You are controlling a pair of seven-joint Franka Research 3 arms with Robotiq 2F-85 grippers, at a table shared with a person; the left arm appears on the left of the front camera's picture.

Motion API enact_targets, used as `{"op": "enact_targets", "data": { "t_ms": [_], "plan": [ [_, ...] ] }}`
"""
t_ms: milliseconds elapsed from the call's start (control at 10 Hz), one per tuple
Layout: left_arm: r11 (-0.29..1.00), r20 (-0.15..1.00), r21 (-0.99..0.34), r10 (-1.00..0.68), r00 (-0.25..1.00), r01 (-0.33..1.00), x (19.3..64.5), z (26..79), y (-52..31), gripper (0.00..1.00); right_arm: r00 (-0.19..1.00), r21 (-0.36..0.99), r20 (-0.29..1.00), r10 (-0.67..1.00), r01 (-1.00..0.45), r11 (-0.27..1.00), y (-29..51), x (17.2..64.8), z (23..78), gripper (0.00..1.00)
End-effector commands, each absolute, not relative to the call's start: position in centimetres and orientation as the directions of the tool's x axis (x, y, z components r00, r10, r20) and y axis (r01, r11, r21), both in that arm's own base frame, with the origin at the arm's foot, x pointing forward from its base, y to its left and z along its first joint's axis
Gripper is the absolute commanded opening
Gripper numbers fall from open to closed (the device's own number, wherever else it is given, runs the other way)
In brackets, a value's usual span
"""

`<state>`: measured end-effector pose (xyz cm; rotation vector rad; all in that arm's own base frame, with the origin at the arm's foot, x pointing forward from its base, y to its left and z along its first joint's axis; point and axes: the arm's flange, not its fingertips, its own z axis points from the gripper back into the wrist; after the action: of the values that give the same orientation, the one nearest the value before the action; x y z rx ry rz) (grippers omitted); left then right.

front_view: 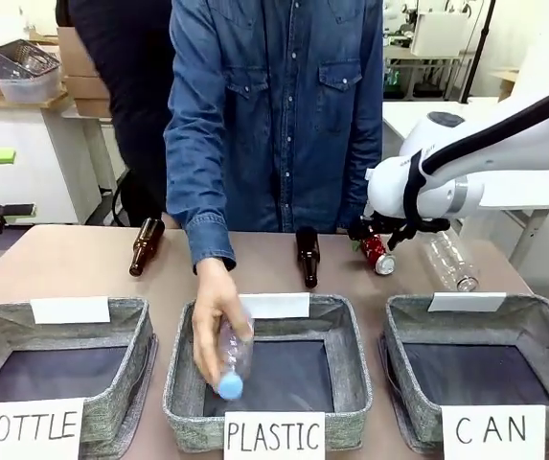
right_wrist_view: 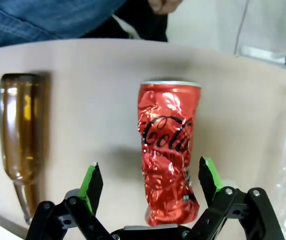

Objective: Sort the can waste into the basket.
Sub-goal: Pick up the can waste from the table and place it in the right Fabric basket.

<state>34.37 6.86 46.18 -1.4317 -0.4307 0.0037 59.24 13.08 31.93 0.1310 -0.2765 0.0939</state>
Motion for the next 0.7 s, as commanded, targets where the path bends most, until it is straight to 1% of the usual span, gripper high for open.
{"op": "enact_targets", "data": {
  "t_ms": [0, 200, 400, 500, 600],
  "plan": [
    [0.130, 0.284, -0.957, 0.266, 0.921, 0.258, 34.4, 46.5, 6.7, 1.00, 0.968, 0.088, 0.246, 0.041, -0.064, 0.994, 13.9, 60.4, 31.4, 1.00],
    [0.130, 0.284, -0.957, 0.266, 0.921, 0.258, 34.4, 46.5, 6.7, 1.00, 0.971, 0.076, 0.233, 0.046, -0.065, 0.995, 14.1, 60.4, 31.0, 1.00],
    [0.130, 0.284, -0.957, 0.266, 0.921, 0.258, 34.4, 46.5, 6.7, 1.00, 0.974, 0.071, 0.224, 0.020, -0.036, 0.997, 13.8, 60.6, 30.8, 1.00],
    [0.130, 0.284, -0.957, 0.266, 0.921, 0.258, 34.4, 46.5, 6.7, 1.00, 0.977, 0.063, 0.214, 0.011, -0.025, 0.998, 13.7, 60.5, 30.6, 0.40],
    [0.130, 0.284, -0.957, 0.266, 0.921, 0.258, 34.4, 46.5, 6.7, 1.00, 0.978, 0.057, 0.210, 0.009, -0.022, 0.998, 13.7, 60.4, 30.4, 0.40]
  ]
}}
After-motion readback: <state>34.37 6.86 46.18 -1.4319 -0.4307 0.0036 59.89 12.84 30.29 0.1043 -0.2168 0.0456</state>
